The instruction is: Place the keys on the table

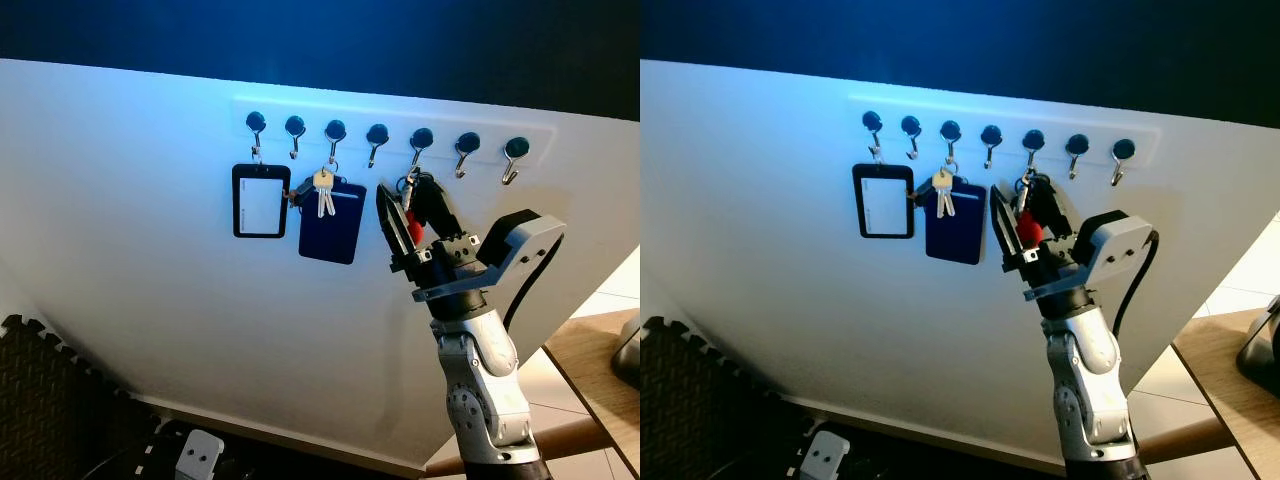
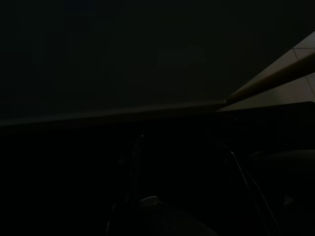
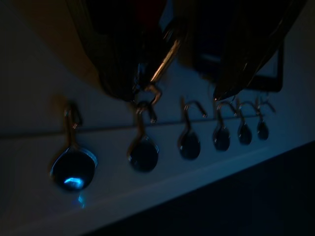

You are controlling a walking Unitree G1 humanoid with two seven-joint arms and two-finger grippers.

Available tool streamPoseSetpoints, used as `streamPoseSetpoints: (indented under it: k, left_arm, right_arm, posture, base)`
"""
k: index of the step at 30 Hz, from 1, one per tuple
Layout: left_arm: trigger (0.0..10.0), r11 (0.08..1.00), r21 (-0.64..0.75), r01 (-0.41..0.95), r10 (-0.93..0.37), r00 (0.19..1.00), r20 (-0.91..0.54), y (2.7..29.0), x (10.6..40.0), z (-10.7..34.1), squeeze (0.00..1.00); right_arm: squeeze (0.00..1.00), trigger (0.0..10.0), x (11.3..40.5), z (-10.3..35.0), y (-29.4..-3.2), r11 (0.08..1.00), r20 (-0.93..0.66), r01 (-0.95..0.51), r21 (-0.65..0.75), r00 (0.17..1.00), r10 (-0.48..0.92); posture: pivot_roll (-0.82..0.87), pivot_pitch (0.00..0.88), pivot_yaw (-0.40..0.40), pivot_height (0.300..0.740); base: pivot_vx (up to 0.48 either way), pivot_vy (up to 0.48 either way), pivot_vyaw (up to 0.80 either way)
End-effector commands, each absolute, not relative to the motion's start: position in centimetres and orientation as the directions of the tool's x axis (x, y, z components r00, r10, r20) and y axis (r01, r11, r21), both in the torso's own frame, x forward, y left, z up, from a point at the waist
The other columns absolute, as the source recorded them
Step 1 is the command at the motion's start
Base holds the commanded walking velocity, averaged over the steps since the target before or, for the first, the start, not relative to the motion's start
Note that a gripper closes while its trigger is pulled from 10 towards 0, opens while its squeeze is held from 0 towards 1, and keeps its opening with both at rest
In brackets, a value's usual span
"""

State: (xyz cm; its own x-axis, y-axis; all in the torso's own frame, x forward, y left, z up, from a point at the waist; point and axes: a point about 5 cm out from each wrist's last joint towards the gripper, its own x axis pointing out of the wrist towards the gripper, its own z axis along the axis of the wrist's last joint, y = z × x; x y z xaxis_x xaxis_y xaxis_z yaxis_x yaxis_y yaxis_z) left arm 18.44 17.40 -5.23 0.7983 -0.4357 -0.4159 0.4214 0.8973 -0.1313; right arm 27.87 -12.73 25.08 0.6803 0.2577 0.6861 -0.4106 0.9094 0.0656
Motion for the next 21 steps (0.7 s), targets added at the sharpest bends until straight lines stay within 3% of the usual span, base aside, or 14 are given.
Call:
streamPoseSetpoints:
  k: [1, 14, 21]
  left_arm:
    - [10.0, 0.900, -0.129, 0.417, -0.427, 0.780, -0.457, 17.9, 17.7, -5.7, 0.00]
    - [10.0, 0.899, -0.132, 0.417, -0.429, 0.779, -0.458, 18.0, 17.6, -5.8, 0.00]
    - [10.0, 0.901, -0.130, 0.415, -0.425, 0.778, -0.463, 17.9, 17.7, -5.8, 0.00]
  right_arm:
    - [0.00, 10.0, 27.7, 25.5, -13.3, 0.919, 0.714, -0.388, 0.073, 0.664, 0.223]
    - [0.00, 10.0, 27.3, 23.7, -12.1, 0.884, 0.648, -0.463, 0.069, 0.694, 0.313]
    - [0.00, 10.0, 27.6, 23.9, -12.4, 0.882, 0.655, -0.461, 0.102, 0.699, 0.289]
  posture:
    - [0.09, 0.133, -0.028, 0.740]
    - [0.08, 0.134, -0.026, 0.740]
    - [0.09, 0.133, -0.028, 0.740]
  base:
    - [0.000, 0.000, 0.00]
    - [0.000, 0.000, 0.00]
    - [0.000, 0.000, 0.00]
